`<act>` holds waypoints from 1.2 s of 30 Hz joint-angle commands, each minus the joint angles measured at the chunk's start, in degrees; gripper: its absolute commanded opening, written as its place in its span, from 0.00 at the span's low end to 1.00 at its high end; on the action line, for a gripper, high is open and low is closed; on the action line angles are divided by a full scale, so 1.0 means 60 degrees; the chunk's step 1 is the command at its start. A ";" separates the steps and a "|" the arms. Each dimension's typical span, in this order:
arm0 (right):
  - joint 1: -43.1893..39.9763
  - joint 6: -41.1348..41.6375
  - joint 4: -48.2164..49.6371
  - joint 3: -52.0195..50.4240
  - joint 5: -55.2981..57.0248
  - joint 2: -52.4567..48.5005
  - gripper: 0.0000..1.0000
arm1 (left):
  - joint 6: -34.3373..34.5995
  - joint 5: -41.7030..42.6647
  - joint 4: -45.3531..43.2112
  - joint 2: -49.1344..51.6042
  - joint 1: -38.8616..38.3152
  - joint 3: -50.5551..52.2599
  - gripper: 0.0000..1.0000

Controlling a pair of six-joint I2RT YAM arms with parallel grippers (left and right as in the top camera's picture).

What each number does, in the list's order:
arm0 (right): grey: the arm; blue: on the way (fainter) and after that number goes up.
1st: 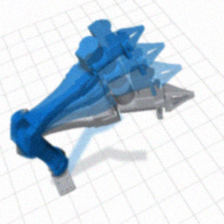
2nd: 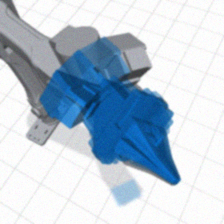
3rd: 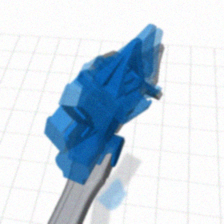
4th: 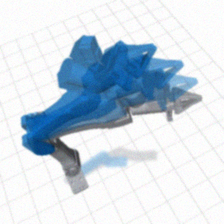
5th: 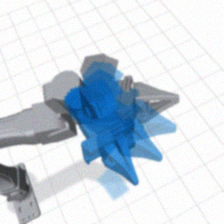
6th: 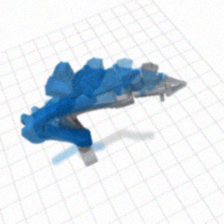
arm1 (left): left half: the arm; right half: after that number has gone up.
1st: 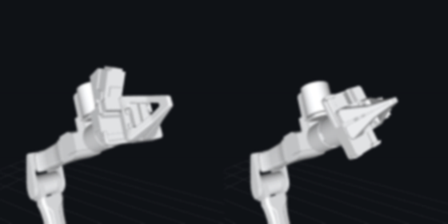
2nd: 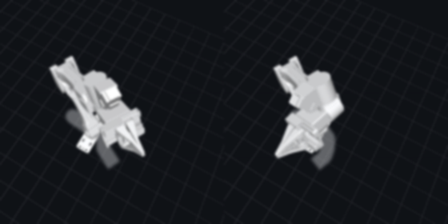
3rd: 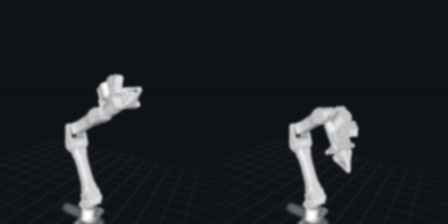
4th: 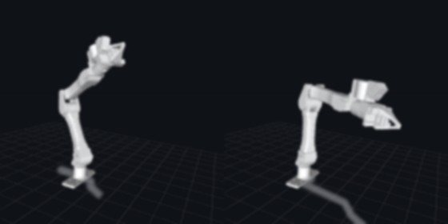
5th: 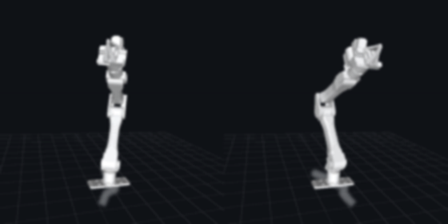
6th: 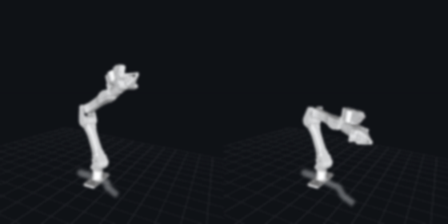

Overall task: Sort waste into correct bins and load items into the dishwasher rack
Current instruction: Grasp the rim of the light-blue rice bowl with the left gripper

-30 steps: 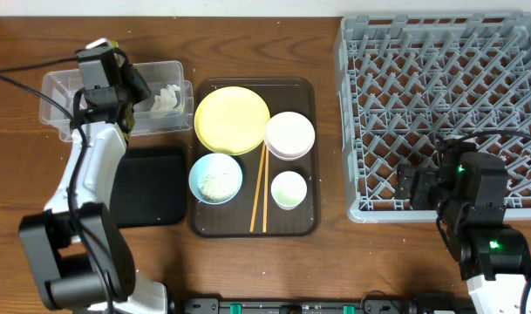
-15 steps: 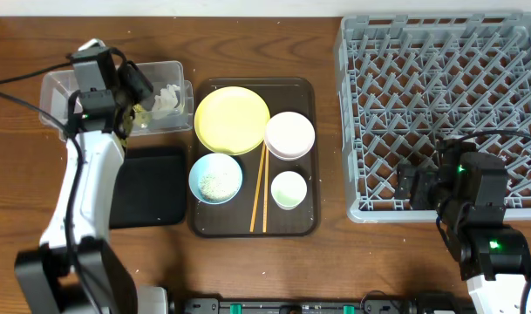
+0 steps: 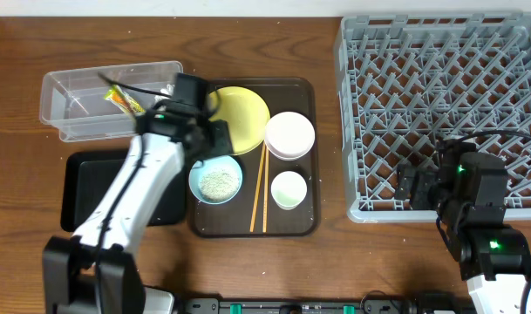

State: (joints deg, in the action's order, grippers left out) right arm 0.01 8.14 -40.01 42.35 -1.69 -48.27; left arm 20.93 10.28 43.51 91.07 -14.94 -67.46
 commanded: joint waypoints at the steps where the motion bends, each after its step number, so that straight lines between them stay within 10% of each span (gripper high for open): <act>1: -0.0062 0.0109 -0.0018 0.0189 -0.0051 0.0025 0.99 | -0.0120 0.0058 0.0098 0.0579 -0.0601 -0.0044 0.61; 10: -0.0062 0.0113 -0.0120 0.0189 -0.0047 0.0025 0.99 | -0.0113 -0.0328 0.0018 0.2226 -0.1497 -0.0044 0.57; 18: -0.0062 0.0109 -0.0124 0.0189 -0.0047 0.0025 0.99 | -0.0120 -0.0590 0.0004 0.2466 -0.1504 -0.0047 0.06; 36: -0.0062 0.0102 -0.0095 0.0189 -0.0044 0.0025 0.99 | -0.1570 0.0492 0.0783 -0.1432 0.0095 -0.0047 0.06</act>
State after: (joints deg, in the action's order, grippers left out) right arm 0.01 8.14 -40.66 42.37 -1.69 -48.27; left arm 16.01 8.62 47.90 84.71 -19.05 -67.48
